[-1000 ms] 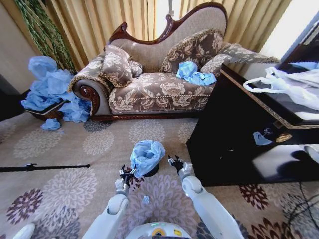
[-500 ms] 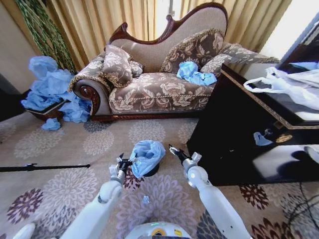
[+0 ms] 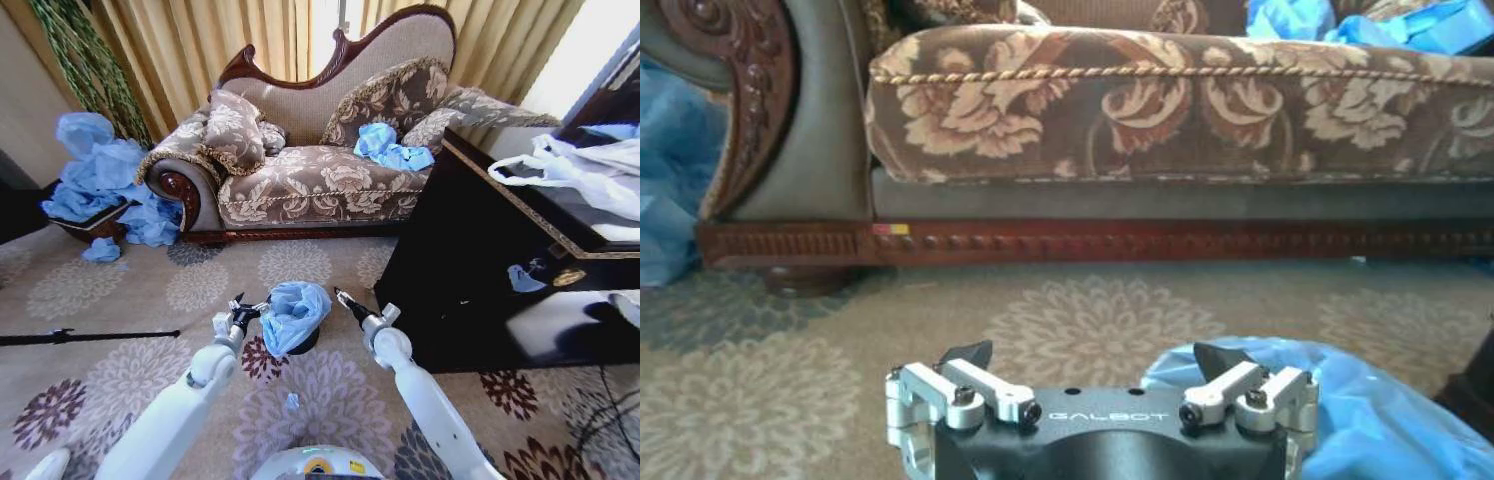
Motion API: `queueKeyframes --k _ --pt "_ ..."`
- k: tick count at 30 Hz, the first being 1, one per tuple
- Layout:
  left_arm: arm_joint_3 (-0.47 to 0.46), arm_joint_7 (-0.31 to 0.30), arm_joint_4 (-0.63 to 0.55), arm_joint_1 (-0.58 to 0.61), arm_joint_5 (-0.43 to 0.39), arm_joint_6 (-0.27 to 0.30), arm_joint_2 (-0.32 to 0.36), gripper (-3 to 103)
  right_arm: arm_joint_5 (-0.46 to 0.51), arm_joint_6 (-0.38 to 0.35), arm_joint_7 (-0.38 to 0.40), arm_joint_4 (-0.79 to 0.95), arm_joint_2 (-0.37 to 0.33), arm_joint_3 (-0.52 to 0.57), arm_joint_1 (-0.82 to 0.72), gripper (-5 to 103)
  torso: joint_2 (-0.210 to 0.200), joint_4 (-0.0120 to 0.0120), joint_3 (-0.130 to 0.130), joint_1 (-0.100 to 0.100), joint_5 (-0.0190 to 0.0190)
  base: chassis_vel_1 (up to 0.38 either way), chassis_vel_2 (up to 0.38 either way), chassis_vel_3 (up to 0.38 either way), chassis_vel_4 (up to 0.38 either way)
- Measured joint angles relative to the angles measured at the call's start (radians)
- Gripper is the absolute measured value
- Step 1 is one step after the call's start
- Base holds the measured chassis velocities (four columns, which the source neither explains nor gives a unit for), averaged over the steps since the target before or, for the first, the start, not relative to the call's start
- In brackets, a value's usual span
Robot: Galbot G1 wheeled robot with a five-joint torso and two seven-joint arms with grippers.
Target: Place a garbage bag over the trash bin.
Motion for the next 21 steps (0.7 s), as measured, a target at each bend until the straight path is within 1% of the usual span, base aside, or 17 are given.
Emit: queueKeyframes --k 1,3,4,7,8,9,11,13,15,21 --pt "-0.002 -0.002 0.012 -0.011 0.0 0.0 0.0 100 0.082 -0.043 0.007 -0.037 0.014 0.01 0.035 100 0.0 0.0 0.0 0.0 0.0 0.0 0.0 0.0 0.0" --pt "-0.003 -0.004 0.018 -0.017 -0.001 0.0 -0.001 100 0.123 -0.069 0.012 -0.071 0.024 0.015 0.063 100 0.0 0.0 0.0 0.0 -0.0001 0.0 0.0 0.0 0.0" --pt "-0.003 -0.004 0.018 -0.017 -0.001 0.0 -0.001 100 0.123 -0.069 0.012 -0.071 0.024 0.015 0.063 100 0.0 0.0 0.0 0.0 -0.0001 0.0 0.0 0.0 0.0" --pt "-0.007 -0.015 0.019 -0.028 -0.016 0.007 0.002 100 0.164 -0.138 -0.013 -0.149 0.039 0.012 0.116 100 0.0 0.0 0.0 0.0 -0.0002 0.0 0.0 0.0 0.0" --pt "-0.007 -0.015 0.019 -0.028 -0.016 0.007 0.002 100 0.164 -0.138 -0.013 -0.149 0.039 0.012 0.116 100 0.0 0.0 0.0 0.0 -0.0002 0.0 0.0 0.0 0.0" --pt "-0.009 -0.022 0.016 -0.032 -0.028 0.013 0.005 100 0.164 -0.157 -0.029 -0.171 0.044 0.007 0.124 100 0.0 0.0 0.0 0.0 0.0 0.0 0.0 0.0 0.0" --pt "-0.012 -0.029 0.015 -0.041 -0.039 0.018 0.012 100 0.153 -0.17 -0.049 -0.202 0.056 -0.004 0.128 100 0.0 -0.0001 0.0 0.0 0.0001 0.0 0.0 0.0 0.0" --pt "-0.013 -0.029 0.016 -0.045 -0.041 0.019 0.017 100 0.148 -0.172 -0.055 -0.21 0.059 -0.012 0.128 100 0.0 -0.0001 0.0 0.0 0.0001 0.0 0.0 0.0 0.0" --pt "-0.013 -0.031 0.017 -0.048 -0.043 0.02 0.021 100 0.117 -0.173 -0.091 -0.245 0.065 -0.028 0.13 100 0.0 -0.0003 0.0 0.0 0.0 0.0 0.0 0.0 0.0" --pt "-0.009 -0.033 0.019 -0.047 -0.044 0.022 0.018 100 0.083 -0.17 -0.117 -0.321 0.094 -0.021 0.165 100 0.0 0.0001 0.0 0.0 0.0 0.0 0.0 0.0 0.0"
